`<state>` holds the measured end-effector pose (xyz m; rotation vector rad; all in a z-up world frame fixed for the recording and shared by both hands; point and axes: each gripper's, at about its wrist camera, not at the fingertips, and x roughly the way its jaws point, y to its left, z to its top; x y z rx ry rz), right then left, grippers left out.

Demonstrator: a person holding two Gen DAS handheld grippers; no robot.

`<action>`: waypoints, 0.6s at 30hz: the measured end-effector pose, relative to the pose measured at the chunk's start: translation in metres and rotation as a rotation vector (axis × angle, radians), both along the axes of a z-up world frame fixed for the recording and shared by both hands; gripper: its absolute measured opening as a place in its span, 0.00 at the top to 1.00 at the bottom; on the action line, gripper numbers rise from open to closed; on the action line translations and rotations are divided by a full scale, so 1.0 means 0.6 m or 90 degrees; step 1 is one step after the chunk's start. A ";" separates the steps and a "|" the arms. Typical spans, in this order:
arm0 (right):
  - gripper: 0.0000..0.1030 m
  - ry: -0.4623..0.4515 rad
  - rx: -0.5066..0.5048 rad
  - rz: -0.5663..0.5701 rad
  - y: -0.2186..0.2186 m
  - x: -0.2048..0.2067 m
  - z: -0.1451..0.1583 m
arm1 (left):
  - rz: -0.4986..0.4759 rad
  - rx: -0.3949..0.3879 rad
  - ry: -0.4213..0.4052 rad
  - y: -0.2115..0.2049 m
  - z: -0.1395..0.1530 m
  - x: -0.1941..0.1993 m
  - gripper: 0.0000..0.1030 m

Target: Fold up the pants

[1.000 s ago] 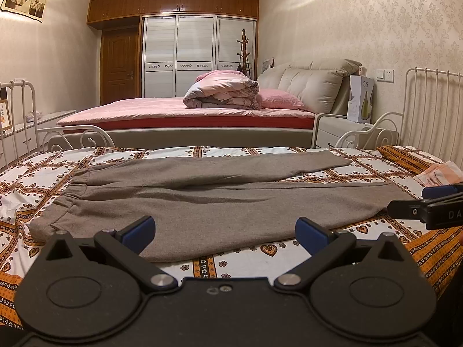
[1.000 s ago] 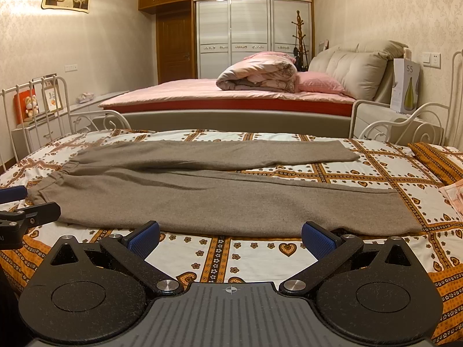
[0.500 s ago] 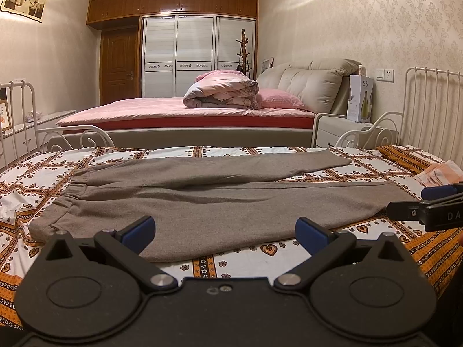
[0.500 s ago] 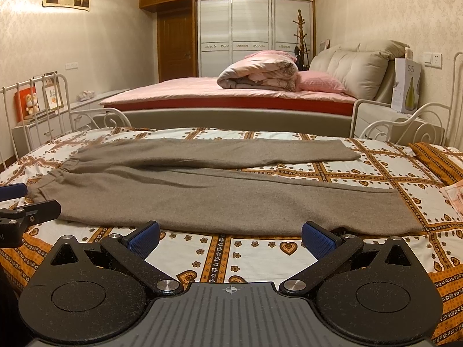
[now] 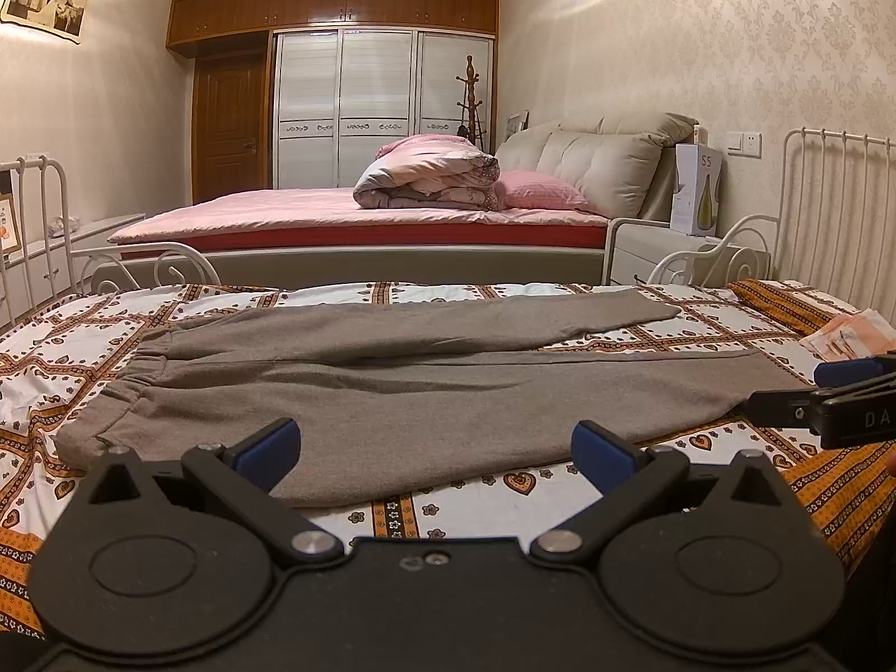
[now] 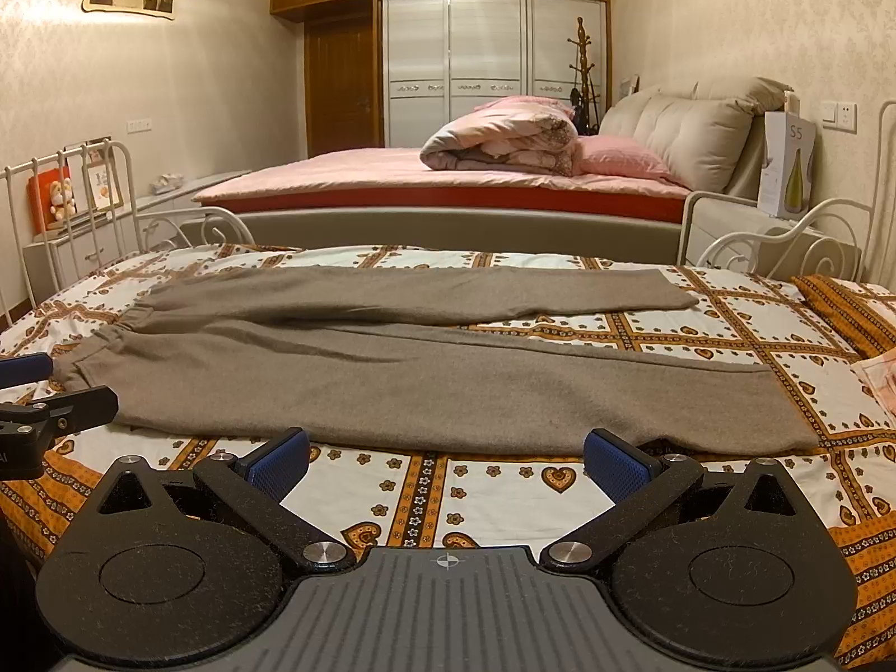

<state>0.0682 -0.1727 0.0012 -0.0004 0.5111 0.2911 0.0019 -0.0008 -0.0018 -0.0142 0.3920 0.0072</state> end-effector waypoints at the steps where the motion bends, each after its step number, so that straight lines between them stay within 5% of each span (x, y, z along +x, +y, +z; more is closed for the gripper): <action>1: 0.00 0.000 -0.001 0.000 0.000 0.001 0.001 | 0.000 0.001 0.000 0.000 0.000 0.000 0.06; 18: 0.00 0.009 -0.003 0.020 0.010 0.020 0.010 | 0.016 -0.013 0.010 0.032 0.012 0.016 0.06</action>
